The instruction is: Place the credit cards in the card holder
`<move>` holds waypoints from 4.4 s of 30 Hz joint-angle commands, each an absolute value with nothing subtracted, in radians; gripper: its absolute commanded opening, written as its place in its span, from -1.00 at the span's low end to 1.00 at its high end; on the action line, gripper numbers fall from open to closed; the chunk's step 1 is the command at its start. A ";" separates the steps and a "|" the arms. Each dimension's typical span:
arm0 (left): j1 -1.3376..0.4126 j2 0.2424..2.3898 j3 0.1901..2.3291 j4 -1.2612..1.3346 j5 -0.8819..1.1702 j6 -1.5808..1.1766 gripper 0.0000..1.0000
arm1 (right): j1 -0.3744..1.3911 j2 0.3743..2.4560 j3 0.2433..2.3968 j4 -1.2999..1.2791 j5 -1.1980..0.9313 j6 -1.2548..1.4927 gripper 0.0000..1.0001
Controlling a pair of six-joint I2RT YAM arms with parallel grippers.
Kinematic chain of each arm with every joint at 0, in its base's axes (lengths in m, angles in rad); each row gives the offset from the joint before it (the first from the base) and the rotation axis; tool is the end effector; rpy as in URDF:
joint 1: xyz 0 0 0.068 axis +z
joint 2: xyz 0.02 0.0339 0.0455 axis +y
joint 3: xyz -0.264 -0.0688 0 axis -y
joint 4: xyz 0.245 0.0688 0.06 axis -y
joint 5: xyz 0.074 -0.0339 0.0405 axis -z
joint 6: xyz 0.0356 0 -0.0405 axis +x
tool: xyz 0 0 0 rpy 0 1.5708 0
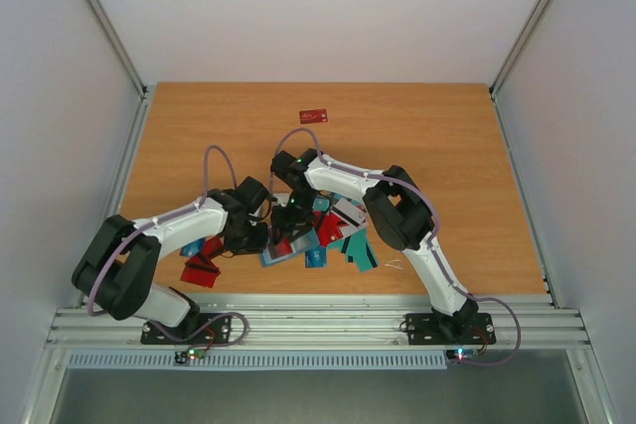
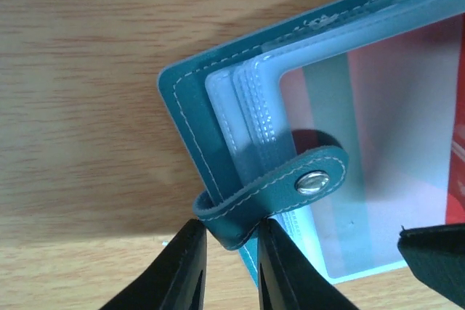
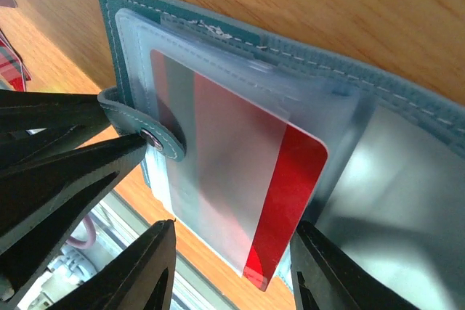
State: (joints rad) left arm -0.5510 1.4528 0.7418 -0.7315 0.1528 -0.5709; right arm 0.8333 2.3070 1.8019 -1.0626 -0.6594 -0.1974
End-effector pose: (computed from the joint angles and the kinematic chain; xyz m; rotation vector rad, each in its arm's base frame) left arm 0.1912 -0.1238 0.1530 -0.0156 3.0992 -0.3068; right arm 0.2804 0.3411 0.1409 1.3798 -2.4331 -0.9105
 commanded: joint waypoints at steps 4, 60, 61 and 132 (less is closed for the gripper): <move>-0.545 1.494 0.734 -0.641 0.182 -0.533 -0.63 | 0.844 2.348 1.857 -1.060 -0.692 -0.172 -0.13; -0.566 1.608 0.955 -0.832 -0.062 -0.458 0.15 | 0.807 2.071 1.617 -1.009 -0.600 -0.166 0.04; -0.566 1.593 0.944 -0.835 -0.077 -0.472 0.11 | 0.807 2.070 1.614 -1.011 -0.600 -0.170 0.04; -0.566 1.530 0.651 -0.238 0.134 -0.587 -0.75 | 0.742 2.073 1.620 -1.031 -0.462 -0.138 -0.34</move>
